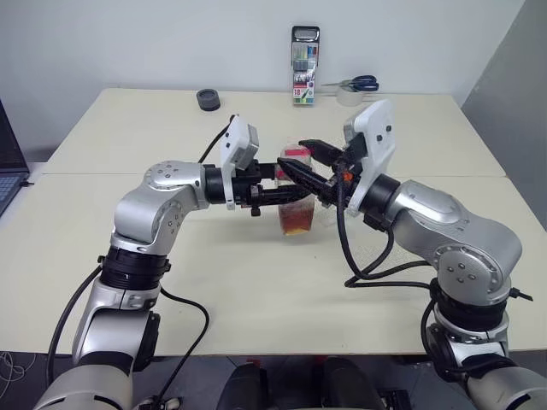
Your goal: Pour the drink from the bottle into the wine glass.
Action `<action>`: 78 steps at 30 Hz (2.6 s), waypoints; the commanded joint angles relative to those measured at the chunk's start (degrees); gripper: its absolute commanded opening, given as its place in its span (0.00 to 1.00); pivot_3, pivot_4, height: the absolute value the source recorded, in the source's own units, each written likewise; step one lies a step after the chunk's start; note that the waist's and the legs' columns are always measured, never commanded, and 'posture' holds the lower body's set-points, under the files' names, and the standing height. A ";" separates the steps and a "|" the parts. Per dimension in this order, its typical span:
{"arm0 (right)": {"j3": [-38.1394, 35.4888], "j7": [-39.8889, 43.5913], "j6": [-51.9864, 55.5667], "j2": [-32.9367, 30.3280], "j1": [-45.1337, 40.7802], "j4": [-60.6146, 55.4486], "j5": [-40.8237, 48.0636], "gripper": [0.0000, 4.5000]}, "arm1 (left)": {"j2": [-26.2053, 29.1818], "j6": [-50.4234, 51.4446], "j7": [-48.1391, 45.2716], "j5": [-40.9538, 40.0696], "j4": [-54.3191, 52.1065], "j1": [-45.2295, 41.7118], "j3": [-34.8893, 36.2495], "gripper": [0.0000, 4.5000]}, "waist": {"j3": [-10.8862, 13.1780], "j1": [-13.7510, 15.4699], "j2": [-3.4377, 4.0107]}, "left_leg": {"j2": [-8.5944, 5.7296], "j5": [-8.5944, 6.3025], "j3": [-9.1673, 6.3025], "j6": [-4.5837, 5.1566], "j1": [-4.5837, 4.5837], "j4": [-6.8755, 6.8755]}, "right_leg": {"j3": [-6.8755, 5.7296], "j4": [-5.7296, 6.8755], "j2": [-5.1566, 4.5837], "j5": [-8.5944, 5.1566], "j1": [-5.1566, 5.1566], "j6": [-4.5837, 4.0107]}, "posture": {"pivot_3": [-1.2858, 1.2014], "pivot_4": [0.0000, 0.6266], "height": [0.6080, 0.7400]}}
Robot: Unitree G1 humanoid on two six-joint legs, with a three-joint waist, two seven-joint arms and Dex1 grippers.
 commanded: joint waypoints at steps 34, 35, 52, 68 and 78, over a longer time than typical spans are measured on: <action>-10.13 8.53 2.56 -13.31 -0.42 -2.93 15.38 0.99 | 2.51 5.45 -1.87 -5.25 -6.85 0.38 1.85 0.46 | 0.04 -0.05 0.03 | 0.03 -0.02 0.00 0.05 0.03 0.03 | 0.01 0.05 0.01 0.00 0.03 0.00 | 0.52 0.24 1.00; -8.55 6.28 1.99 -11.47 -1.28 -3.10 13.98 0.99 | 2.34 5.22 -1.87 -5.00 -6.56 0.25 1.59 0.46 | 0.04 -0.05 0.03 | 0.03 -0.02 0.00 0.04 0.03 0.03 | 0.01 0.04 0.01 0.00 0.03 0.00 | 0.52 0.24 1.00; -2.21 3.86 -0.61 -6.51 -1.97 -1.80 10.07 0.63 | 1.87 4.56 -2.35 -3.58 -6.25 -0.29 0.75 0.46 | 0.05 0.03 0.04 | 0.00 -0.01 0.00 0.02 0.00 0.03 | 0.01 0.01 0.00 0.00 0.01 0.00 | 0.52 0.24 1.00; -6.73 13.28 -3.16 -11.22 -3.90 3.44 12.95 0.40 | 2.91 5.50 -4.21 -5.56 -9.59 0.70 1.18 0.46 | 0.05 0.04 0.04 | 0.00 -0.02 0.00 0.04 -0.01 0.03 | 0.01 0.00 0.00 0.00 0.01 0.00 | 0.52 0.24 1.00; -4.11 33.38 -7.71 -20.72 -9.99 17.36 10.26 0.56 | 3.53 6.16 -9.02 -8.69 -9.50 -3.11 0.47 0.46 | 0.05 0.08 0.04 | 0.01 -0.04 -0.01 0.08 0.02 0.04 | -0.01 0.00 0.03 0.00 0.04 0.00 | 0.52 0.24 1.00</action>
